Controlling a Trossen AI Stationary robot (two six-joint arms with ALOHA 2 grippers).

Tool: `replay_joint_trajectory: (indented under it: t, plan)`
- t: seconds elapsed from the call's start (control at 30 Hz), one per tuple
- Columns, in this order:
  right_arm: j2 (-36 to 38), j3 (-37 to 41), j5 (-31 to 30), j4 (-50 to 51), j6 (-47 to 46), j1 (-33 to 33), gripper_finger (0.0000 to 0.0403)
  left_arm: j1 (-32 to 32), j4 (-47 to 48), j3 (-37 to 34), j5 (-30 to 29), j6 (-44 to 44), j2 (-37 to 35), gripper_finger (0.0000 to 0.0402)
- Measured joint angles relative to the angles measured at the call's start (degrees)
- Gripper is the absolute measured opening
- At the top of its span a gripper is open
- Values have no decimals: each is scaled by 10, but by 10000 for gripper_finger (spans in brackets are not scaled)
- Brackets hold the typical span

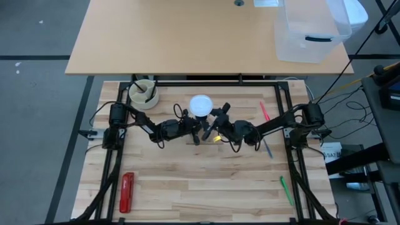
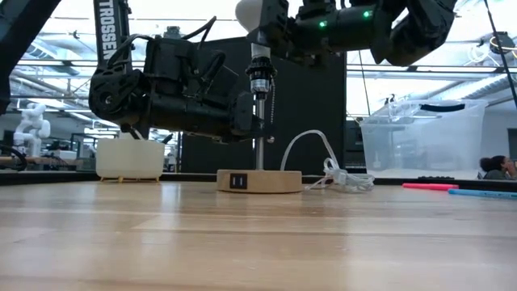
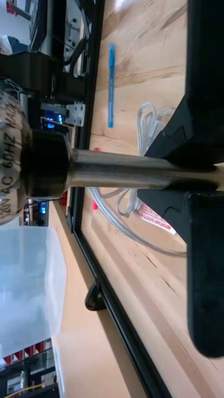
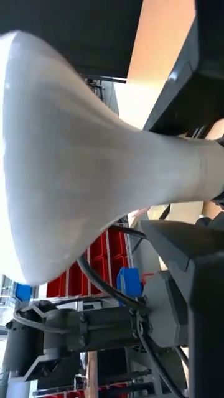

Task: Screw lightbulb
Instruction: Remove the lightbulb from the desk lamp

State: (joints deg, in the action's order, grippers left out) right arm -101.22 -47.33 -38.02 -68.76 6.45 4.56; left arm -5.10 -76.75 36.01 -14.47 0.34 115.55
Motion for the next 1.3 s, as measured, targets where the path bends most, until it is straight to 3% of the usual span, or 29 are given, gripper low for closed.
replay_joint_trajectory:
  t: [0.2,0.77,1.3]
  plan:
    - [1,0,0,15,-4,-2,145,0,1,0,1,0,0,31]
    - [9,0,23,60,0,0,146,-2,10,-2,91,-5,-1,31]
    - [90,29,142,188,2,-16,154,-7,9,-9,199,3,-1,31]
